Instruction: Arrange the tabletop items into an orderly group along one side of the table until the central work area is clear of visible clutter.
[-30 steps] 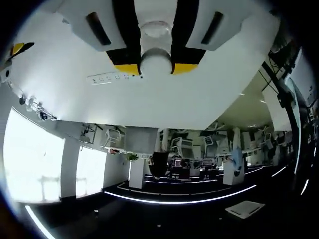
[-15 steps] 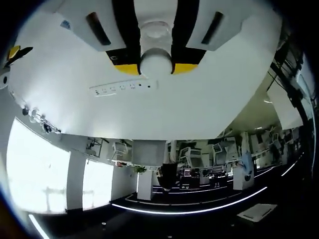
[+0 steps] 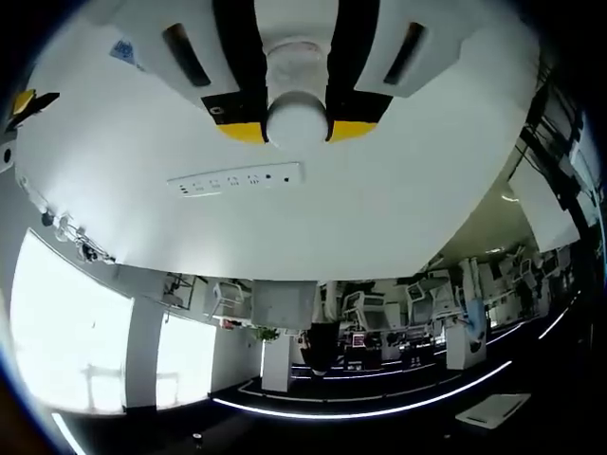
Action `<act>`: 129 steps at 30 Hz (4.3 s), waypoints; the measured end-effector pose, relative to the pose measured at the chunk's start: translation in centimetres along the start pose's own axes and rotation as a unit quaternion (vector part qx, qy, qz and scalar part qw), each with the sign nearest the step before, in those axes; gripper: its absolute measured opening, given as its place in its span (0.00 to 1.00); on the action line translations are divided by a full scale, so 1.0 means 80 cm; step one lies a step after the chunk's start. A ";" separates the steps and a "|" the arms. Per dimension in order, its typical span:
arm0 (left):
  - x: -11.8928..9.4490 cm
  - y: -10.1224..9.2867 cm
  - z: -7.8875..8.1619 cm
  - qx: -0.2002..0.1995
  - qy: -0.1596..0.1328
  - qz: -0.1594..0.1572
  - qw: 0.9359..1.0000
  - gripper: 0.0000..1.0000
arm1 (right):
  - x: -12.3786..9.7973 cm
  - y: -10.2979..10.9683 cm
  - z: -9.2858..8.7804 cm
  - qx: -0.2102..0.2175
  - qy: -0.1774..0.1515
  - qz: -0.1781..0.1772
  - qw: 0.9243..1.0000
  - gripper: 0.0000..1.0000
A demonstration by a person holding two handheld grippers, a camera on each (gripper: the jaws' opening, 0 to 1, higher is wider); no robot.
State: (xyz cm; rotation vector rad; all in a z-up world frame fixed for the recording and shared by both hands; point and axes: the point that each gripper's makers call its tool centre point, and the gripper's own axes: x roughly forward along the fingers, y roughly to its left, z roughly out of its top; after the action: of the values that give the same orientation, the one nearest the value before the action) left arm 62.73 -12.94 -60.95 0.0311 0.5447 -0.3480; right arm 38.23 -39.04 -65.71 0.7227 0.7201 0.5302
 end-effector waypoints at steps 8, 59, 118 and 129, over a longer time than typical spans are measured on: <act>-0.001 0.001 0.001 0.004 -0.003 -0.001 1.000 0.21 | 0.000 -0.005 -0.004 0.006 0.003 0.000 1.000 0.49; -0.117 0.010 -0.043 -0.053 -0.061 0.038 0.996 0.99 | -0.030 0.004 -0.039 0.009 -0.012 0.017 1.000 0.57; -0.158 -0.022 -0.171 -0.053 0.039 -0.055 0.996 0.73 | -0.084 0.038 -0.128 0.050 -0.054 -0.027 0.997 0.64; -0.148 -0.047 -0.194 0.007 0.070 -0.084 0.994 0.59 | -0.071 0.049 -0.139 0.038 -0.030 -0.028 0.998 0.63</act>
State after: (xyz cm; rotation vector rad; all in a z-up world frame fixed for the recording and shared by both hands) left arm 44.24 -10.89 -67.93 0.0237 0.6854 -0.5159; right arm 25.55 -35.77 -66.46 0.7831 0.7045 0.4303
